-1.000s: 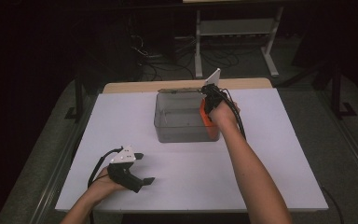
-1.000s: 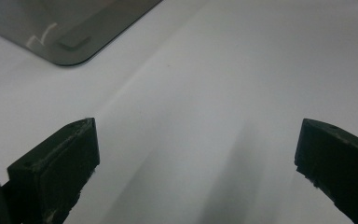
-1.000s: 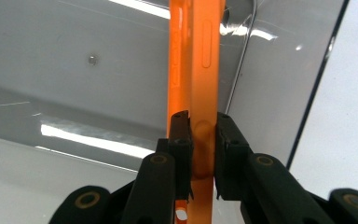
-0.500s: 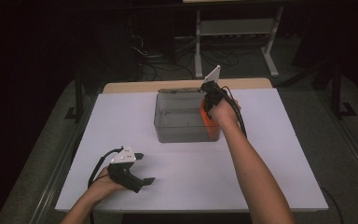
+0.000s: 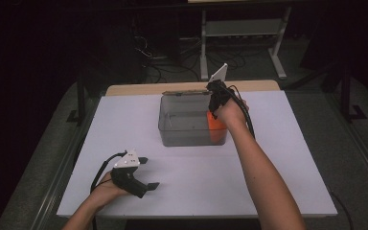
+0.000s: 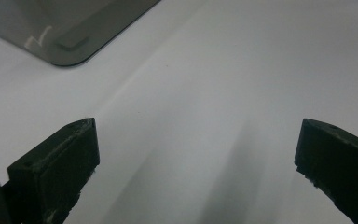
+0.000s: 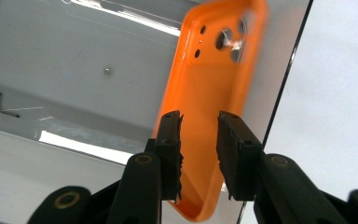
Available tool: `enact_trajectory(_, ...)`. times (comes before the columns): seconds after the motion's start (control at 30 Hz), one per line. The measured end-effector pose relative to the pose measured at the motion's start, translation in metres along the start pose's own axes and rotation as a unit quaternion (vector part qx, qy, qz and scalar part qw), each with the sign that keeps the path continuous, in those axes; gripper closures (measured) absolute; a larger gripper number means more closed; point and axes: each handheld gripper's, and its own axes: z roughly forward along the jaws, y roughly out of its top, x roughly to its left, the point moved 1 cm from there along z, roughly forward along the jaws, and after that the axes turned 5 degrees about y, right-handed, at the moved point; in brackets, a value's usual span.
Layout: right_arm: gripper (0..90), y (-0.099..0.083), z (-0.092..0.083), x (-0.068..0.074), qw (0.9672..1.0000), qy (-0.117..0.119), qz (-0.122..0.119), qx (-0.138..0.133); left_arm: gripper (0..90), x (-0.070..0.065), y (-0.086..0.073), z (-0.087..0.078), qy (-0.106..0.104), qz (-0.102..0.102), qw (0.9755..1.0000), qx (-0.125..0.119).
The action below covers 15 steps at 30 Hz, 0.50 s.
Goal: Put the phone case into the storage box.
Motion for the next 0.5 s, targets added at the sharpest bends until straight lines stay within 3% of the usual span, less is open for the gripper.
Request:
enact_trajectory(0.23,66.2,0.0,-0.008,0.002,0.9999,0.0,-0.007,-0.008,0.0,0.0,0.0,0.0,-0.001,0.0,1.0,0.0)
enact_trajectory(0.5,57.0,0.0,-0.02,0.003,0.9996,0.005,-0.02,-0.019,0.0,0.0,0.0,0.0,0.0,0.0,1.0,-0.001)
